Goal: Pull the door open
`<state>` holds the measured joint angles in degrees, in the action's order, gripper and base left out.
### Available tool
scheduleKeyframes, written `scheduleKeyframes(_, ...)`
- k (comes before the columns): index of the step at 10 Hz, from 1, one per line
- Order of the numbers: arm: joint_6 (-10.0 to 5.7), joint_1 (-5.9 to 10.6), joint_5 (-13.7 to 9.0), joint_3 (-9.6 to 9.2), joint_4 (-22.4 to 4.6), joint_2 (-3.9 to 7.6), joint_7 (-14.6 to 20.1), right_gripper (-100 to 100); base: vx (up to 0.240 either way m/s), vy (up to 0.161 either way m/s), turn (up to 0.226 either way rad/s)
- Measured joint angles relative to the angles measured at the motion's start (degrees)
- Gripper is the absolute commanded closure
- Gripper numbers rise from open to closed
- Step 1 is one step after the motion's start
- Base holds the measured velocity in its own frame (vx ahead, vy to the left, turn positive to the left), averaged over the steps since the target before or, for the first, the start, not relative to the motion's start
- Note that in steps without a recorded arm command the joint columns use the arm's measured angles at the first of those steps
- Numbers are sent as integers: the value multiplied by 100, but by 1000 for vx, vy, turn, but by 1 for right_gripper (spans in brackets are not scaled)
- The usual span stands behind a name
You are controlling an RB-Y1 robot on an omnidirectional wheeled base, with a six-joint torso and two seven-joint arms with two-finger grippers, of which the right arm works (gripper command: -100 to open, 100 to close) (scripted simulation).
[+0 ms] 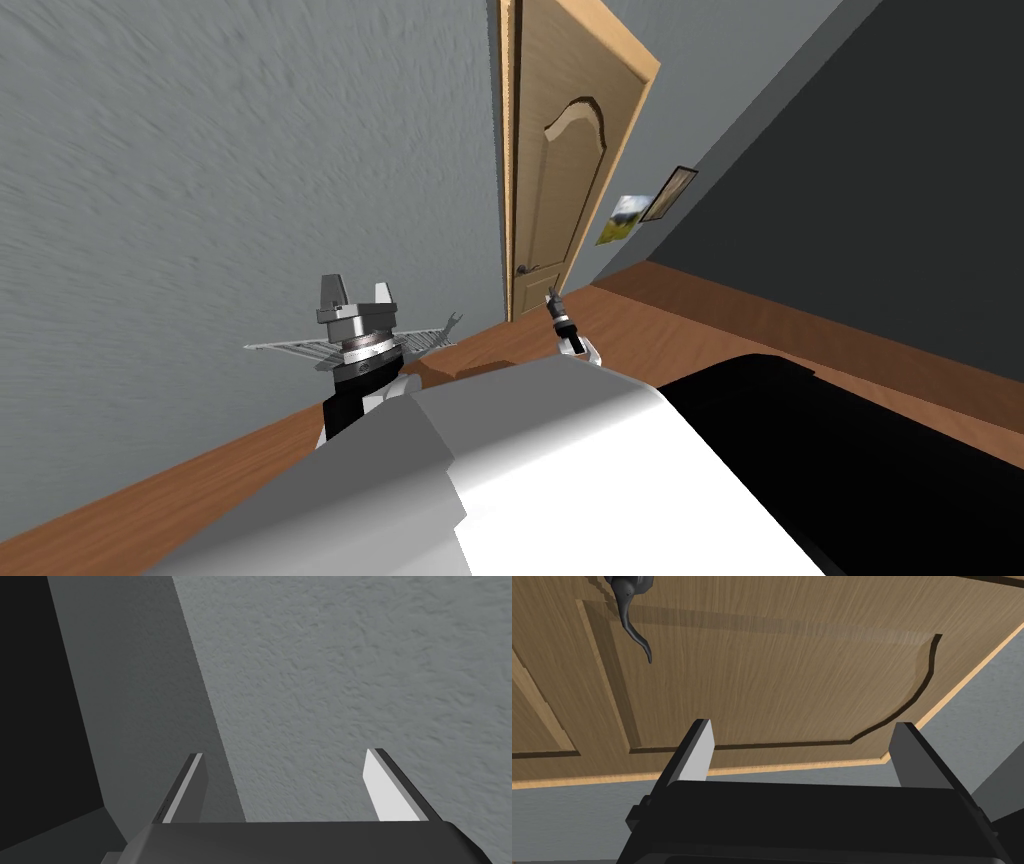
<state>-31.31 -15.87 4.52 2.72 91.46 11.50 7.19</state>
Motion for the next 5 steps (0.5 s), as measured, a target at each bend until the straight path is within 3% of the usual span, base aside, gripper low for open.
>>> scheduleKeyframes(5, -178, 192, 66, -33, -672, 153, 243, -100, 88, -45, 75)
